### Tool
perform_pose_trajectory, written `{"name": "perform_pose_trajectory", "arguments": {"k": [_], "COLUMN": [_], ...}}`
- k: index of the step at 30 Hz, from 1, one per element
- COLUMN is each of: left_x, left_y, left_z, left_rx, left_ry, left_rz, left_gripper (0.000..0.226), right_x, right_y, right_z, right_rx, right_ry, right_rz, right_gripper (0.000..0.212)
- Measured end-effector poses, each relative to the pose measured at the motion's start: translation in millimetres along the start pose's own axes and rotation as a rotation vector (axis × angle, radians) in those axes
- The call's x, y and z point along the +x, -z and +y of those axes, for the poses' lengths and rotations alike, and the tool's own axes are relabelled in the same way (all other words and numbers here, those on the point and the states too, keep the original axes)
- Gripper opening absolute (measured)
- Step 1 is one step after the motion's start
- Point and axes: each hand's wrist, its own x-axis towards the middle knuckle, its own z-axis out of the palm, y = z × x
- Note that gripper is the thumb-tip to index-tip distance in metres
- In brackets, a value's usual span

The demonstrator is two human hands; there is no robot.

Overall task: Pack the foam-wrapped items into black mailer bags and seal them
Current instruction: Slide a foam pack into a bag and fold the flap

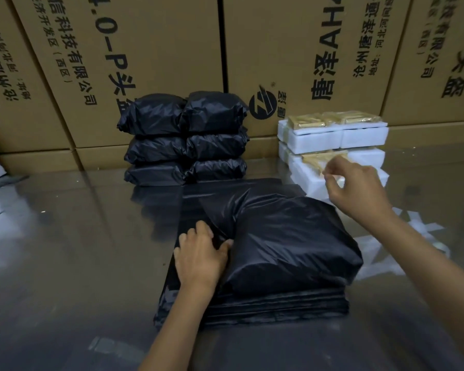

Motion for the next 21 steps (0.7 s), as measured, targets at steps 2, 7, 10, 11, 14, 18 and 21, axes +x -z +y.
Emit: {"name": "perform_pose_trajectory", "arguments": {"k": [2, 7, 10, 11, 14, 18, 21], "left_x": [3, -7, -20, -23, -26, -22, -19], "left_y": [8, 36, 40, 37, 24, 6, -7], "left_z": [-4, 19, 58, 73, 111, 140, 145], "left_rx": [-0.169, -0.486, -0.418, -0.330, -0.042, 0.116, 0.113], "left_ry": [0.030, -0.366, -0.656, -0.722, -0.842, -0.875, -0.860], "left_rz": [-0.002, 0.090, -0.142, -0.227, -0.406, -0.490, -0.489], "left_gripper": [0.031, 0.016, 0.025, 0.032, 0.049, 0.044, 0.043], "right_x": [-17, -67, -80, -81, -81, -87, -92], "right_y": [5, 8, 10, 12, 14, 8, 0], "right_z": [26, 72, 79, 79, 81, 73, 53], "right_rx": [-0.161, -0.404, -0.476, -0.477, -0.436, -0.064, 0.260], "right_ry": [-0.080, -0.252, -0.317, -0.331, -0.346, -0.300, -0.102], "right_rz": [-0.042, -0.255, -0.294, -0.280, -0.193, -0.097, -0.273], "right_gripper": [0.010, 0.026, 0.032, 0.035, 0.035, 0.032, 0.044]}}
